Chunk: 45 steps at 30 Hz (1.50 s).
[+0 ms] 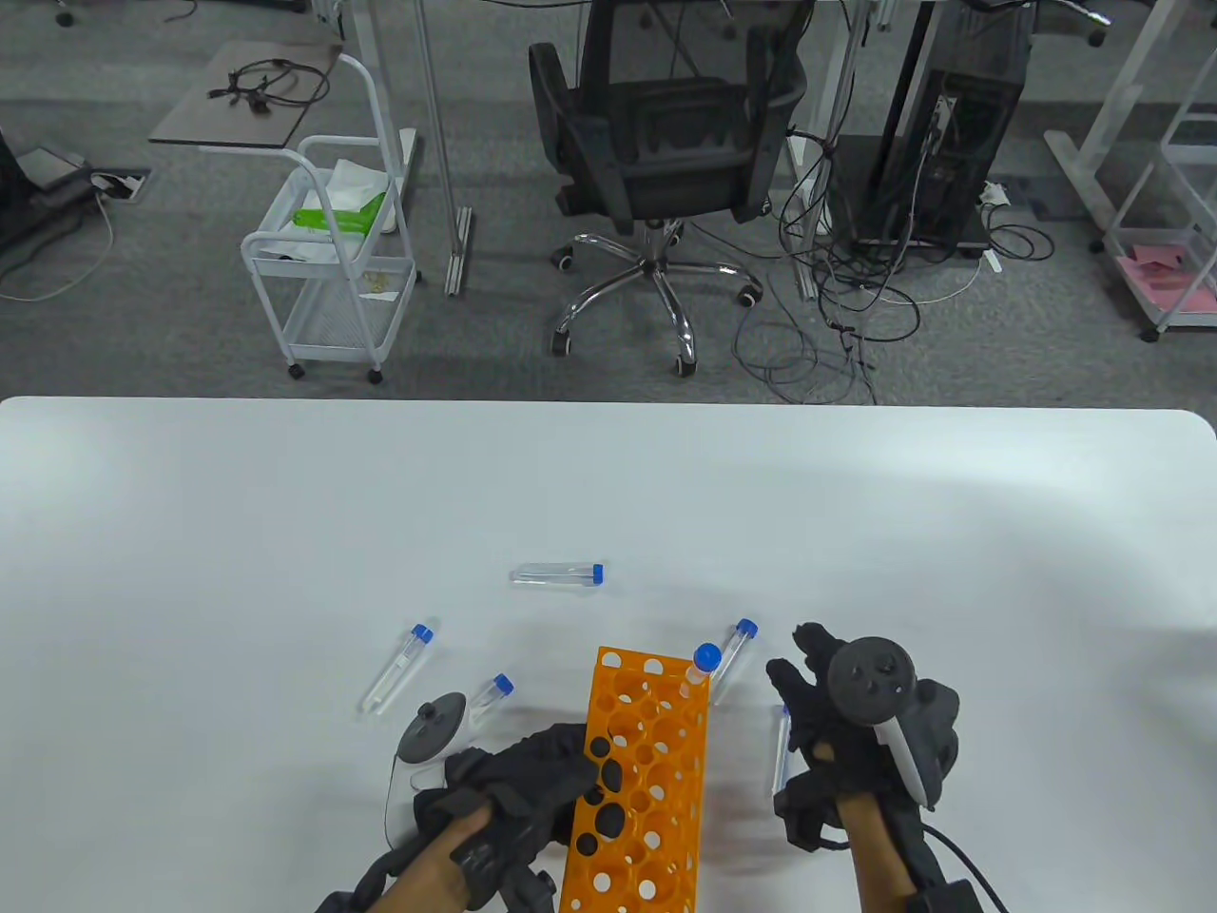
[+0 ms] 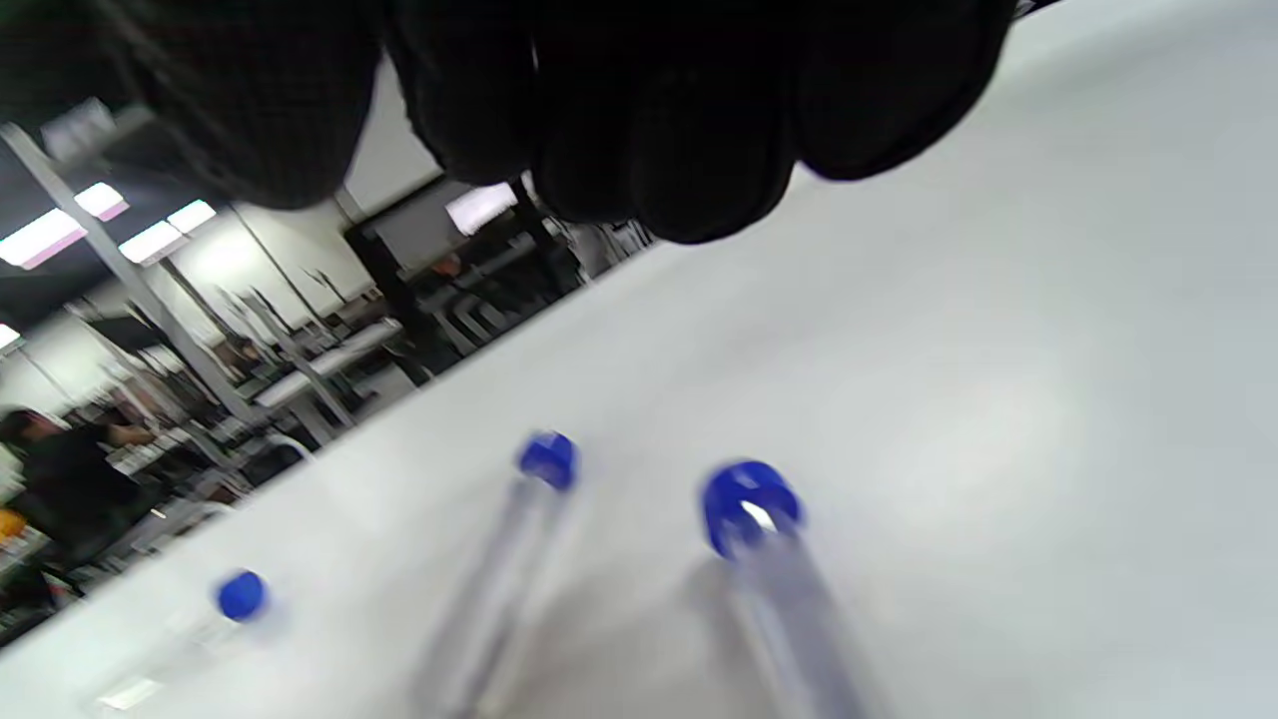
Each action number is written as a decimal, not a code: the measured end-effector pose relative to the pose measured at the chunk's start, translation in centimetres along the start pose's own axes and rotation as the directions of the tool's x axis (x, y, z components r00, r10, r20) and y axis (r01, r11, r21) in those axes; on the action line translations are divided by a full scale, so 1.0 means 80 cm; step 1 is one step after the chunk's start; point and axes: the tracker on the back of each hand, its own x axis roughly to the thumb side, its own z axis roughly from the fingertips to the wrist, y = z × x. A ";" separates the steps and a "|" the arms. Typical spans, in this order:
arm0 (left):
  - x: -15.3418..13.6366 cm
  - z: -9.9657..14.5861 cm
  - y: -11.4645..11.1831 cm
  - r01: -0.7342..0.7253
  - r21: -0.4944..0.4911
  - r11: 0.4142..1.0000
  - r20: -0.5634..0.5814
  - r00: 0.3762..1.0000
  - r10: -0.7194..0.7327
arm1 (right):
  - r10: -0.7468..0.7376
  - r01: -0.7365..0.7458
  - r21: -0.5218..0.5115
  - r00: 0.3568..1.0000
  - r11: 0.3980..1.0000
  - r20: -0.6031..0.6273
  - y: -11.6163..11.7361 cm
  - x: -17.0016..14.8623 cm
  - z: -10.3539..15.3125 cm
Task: Insert test tubes into test tube rack (6 test tubes)
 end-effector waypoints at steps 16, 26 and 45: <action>0.001 -0.001 0.003 -0.034 -0.009 0.999 0.023 0.999 0.034 | 0.386 -0.369 0.140 0.914 0.919 -0.126 0.058 -0.010 -0.026; 0.002 0.000 0.002 -0.033 -0.011 0.999 0.026 0.999 0.034 | 0.371 -0.356 0.125 0.920 0.926 -0.129 0.063 -0.013 -0.029; 0.000 -0.001 0.000 -0.029 -0.004 1.000 0.029 0.999 0.029 | 0.126 -0.126 0.004 0.992 0.992 -0.015 0.004 0.013 -0.001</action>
